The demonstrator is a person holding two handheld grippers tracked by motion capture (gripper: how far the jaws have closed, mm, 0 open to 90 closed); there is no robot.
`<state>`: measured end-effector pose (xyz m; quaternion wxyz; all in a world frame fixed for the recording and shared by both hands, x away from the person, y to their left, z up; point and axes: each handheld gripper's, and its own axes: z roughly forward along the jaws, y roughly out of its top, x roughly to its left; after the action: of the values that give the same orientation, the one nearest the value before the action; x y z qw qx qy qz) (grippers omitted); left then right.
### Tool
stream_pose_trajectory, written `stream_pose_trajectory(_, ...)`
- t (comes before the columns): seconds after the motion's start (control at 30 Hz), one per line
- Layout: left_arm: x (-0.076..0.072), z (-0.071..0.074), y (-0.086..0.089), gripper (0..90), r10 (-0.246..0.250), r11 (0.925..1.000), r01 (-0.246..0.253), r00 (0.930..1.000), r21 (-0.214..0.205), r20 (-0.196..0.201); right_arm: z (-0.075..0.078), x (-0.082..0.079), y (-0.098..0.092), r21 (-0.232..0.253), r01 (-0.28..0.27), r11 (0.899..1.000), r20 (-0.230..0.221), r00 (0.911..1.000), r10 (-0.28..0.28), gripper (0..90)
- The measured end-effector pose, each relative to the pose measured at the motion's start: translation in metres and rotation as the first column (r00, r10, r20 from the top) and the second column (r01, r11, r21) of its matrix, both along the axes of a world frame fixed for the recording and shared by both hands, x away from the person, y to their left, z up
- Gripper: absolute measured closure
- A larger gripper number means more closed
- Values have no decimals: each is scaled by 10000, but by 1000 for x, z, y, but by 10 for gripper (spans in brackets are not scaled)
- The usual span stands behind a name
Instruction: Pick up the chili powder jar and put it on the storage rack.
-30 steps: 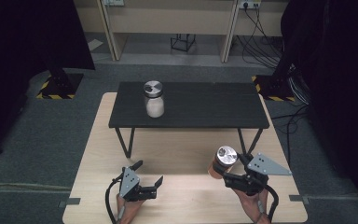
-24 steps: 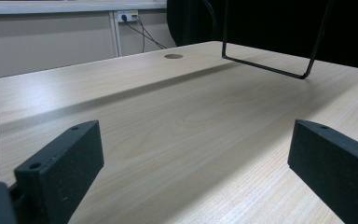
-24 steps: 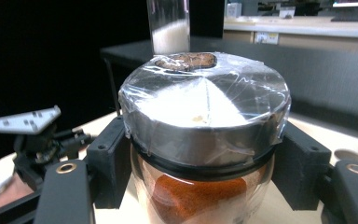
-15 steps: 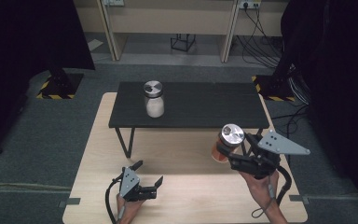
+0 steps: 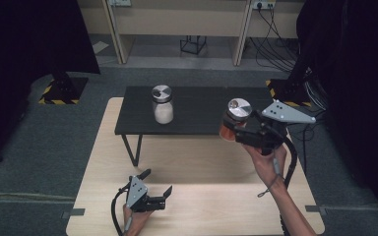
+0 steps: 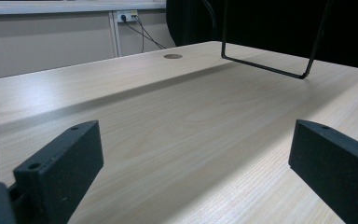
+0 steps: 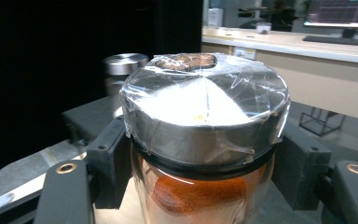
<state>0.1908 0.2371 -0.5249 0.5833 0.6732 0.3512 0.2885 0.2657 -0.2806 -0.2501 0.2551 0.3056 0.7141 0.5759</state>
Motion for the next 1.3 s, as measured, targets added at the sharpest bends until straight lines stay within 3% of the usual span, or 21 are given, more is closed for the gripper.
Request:
stream_pose_trajectory(0.23, 0, 0, 0, 24, 0, 10000, 0, 10000, -3, 6, 3, 27, 16, 176, 556, 9983, -143, 9984, -553, 310)
stream_pose_trajectory(0.77, 0, 0, 0, 25, -30, 10000, 30, 10000, 25, 3, -6, 71, 56, -294, 1696, 9851, -411, 9845, -1708, 310)
stream_pose_trajectory(1.3, 0, 0, 0, 25, -42, 10000, 42, 10000, 30, 12, -18, 85, 74, -619, 2064, 9765, -494, 9765, -2096, 310)
